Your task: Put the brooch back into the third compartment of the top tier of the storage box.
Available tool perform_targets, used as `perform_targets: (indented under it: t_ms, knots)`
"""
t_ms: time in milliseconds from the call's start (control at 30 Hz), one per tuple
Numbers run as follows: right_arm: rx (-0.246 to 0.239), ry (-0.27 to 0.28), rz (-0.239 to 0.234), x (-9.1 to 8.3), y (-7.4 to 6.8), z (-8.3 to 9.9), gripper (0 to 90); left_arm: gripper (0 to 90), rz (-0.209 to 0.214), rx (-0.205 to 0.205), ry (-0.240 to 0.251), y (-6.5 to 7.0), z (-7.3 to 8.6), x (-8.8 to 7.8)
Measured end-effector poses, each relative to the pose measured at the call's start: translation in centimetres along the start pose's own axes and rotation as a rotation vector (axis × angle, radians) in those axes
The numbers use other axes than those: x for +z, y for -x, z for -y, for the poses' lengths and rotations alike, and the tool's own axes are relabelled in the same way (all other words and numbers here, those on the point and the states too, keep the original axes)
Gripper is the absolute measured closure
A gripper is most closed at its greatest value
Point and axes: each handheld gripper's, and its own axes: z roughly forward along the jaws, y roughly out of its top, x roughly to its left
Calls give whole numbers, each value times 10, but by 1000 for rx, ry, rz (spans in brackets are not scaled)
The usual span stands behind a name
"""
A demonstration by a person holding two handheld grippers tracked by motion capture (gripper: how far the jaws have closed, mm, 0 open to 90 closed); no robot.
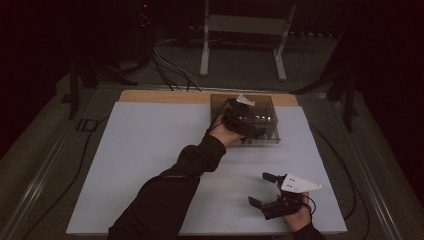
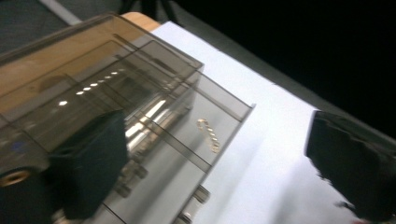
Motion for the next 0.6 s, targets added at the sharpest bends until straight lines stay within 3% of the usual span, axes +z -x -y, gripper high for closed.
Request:
perform_targets:
  t_ms: [233,600]
  knots:
    - [3,-2,-1,1,0,0,0,5,5,62,26,-8,8,-27]
    - [-1,-13,5,3,0,1,0,5,17,110,29,-26,24,-63]
